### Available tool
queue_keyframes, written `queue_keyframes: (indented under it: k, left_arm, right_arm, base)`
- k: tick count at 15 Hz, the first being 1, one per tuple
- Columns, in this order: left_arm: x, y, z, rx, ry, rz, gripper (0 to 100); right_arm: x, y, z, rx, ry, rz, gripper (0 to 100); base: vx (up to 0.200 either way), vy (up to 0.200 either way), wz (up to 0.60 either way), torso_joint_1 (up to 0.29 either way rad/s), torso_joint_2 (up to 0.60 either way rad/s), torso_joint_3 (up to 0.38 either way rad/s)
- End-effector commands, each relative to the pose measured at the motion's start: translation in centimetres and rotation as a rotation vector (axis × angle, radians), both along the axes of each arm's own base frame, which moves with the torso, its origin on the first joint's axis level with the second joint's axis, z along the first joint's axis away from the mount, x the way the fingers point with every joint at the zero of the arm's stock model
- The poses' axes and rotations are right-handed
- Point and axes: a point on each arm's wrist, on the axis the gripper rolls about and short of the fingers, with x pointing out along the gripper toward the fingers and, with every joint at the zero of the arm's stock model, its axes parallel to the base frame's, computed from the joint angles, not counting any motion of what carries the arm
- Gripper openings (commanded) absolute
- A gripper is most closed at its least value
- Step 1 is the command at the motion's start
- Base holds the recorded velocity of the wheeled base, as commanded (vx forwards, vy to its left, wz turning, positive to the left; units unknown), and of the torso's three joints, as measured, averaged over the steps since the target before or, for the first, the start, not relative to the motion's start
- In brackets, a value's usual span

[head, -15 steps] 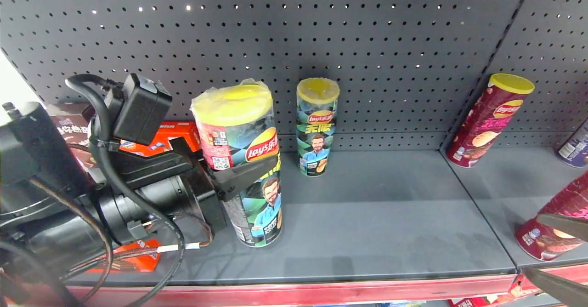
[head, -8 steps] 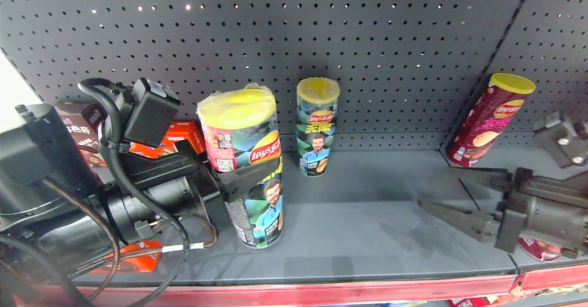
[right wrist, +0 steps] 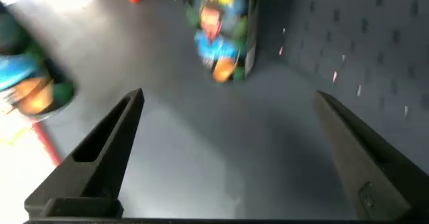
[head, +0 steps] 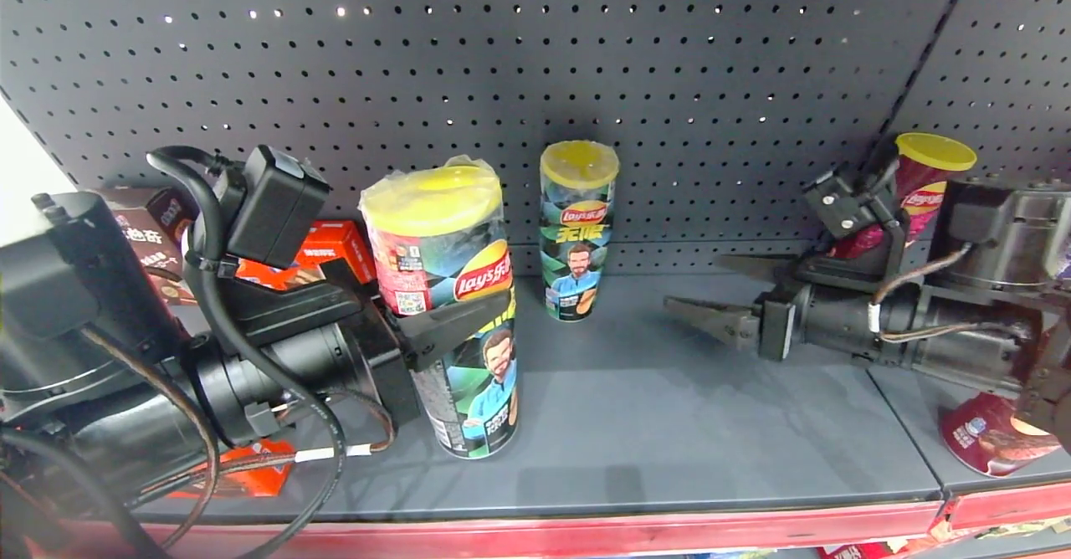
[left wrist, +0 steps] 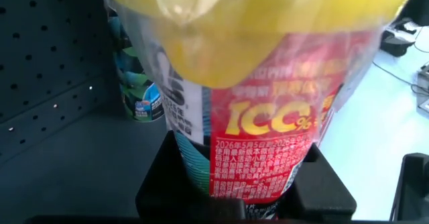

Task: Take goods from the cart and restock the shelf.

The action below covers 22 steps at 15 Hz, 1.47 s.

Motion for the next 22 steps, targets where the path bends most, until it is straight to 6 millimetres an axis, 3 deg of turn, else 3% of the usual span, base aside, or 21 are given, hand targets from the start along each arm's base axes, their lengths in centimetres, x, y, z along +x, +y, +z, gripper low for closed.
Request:
queue_keyframes:
  k: [1,7,13,18,22]
  left_arm:
    - [0.0,0.0,0.1,-0.003,-0.002,-0.003,0]
    - [0.7,1.0,0.3,-0.033,-0.011,-0.018,0]
    - [1.0,1.0,0.3,-0.059,-0.004,-0.016,0]
    - [1.0,1.1,0.2,-0.058,-0.001,-0.013,0]
    - [1.0,1.2,0.2,-0.057,0.000,-0.009,0]
  right_arm:
    - [3.4,1.6,-1.7,-0.039,-0.024,0.033,100]
    - [8.3,2.4,-1.2,0.015,-0.143,0.227,100]
    - [11.1,3.4,-2.3,0.040,-0.216,0.319,100]
    - [12.6,5.1,-4.3,0.037,-0.187,0.343,100]
    - [11.9,7.2,-5.2,0.043,-0.178,0.393,100]
  base:
    - [0.000,0.000,0.00,0.000,0.00,0.000]
    - [0.000,0.000,0.00,0.000,0.00,0.000]
    - [0.000,0.000,0.00,0.000,0.00,0.000]
    - [0.000,0.000,0.00,0.000,0.00,0.000]
    - [0.000,0.000,0.00,0.000,0.00,0.000]
